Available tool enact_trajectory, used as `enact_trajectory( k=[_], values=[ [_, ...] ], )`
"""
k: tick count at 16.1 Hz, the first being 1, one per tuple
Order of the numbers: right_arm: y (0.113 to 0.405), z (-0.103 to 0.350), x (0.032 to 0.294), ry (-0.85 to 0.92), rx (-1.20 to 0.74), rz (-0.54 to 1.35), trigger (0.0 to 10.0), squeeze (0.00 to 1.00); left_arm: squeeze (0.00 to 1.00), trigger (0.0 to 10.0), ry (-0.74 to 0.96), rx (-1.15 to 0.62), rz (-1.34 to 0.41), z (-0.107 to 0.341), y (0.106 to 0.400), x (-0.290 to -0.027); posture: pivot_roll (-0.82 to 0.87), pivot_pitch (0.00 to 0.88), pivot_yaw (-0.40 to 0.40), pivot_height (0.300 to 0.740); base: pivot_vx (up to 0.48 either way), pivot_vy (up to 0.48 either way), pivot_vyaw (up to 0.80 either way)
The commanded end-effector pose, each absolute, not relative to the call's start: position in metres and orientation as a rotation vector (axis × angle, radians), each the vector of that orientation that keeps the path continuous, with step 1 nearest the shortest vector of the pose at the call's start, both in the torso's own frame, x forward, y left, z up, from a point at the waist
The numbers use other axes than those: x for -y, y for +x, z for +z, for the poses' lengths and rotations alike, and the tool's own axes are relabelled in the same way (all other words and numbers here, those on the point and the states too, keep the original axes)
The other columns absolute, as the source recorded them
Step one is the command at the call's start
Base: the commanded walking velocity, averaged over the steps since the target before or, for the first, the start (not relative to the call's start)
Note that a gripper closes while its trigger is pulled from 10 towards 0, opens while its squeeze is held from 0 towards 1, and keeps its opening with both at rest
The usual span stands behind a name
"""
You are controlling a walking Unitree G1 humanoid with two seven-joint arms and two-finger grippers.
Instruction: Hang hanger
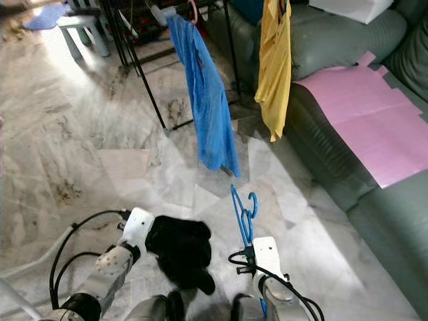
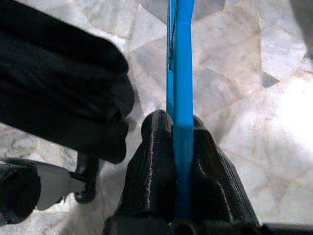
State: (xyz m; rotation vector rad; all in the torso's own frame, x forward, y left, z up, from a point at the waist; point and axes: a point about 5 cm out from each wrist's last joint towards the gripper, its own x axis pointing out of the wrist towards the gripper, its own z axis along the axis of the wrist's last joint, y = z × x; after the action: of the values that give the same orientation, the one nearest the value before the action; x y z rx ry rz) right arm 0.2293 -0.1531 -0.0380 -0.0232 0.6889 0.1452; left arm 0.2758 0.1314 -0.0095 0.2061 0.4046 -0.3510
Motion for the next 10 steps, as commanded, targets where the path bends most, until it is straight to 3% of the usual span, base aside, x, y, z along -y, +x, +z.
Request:
enact_trajectory(
  k=[1,4,6,10],
  values=[
    [0.224,-0.045,0.154,-0.024,-0.717,0.144,10.0,0.0,0.0,10.0,0.218,-0.398,-0.34,-0.009,0.276,-0.132,-0.14,0.089,0.1,0.74,0.0,0.0,0.0],
    [0.228,-0.044,0.16,-0.078,-0.706,0.147,10.0,0.0,0.0,10.0,0.19,-0.326,-0.289,0.009,0.296,-0.133,-0.15,0.05,0.115,0.74,0.0,0.0,0.0],
    [0.246,-0.026,0.167,-0.073,-0.521,0.031,10.0,0.0,0.0,10.0,0.181,-0.29,-0.29,0.019,0.305,-0.13,-0.15,0.033,0.13,0.74,0.0,0.0,0.0],
    [0.259,-0.026,0.16,-0.106,-0.541,-0.001,10.0,0.0,0.0,10.0,0.165,-0.394,-0.276,0.005,0.298,-0.134,-0.16,0.015,0.148,0.74,0.0,0.0,0.0]
  ],
)
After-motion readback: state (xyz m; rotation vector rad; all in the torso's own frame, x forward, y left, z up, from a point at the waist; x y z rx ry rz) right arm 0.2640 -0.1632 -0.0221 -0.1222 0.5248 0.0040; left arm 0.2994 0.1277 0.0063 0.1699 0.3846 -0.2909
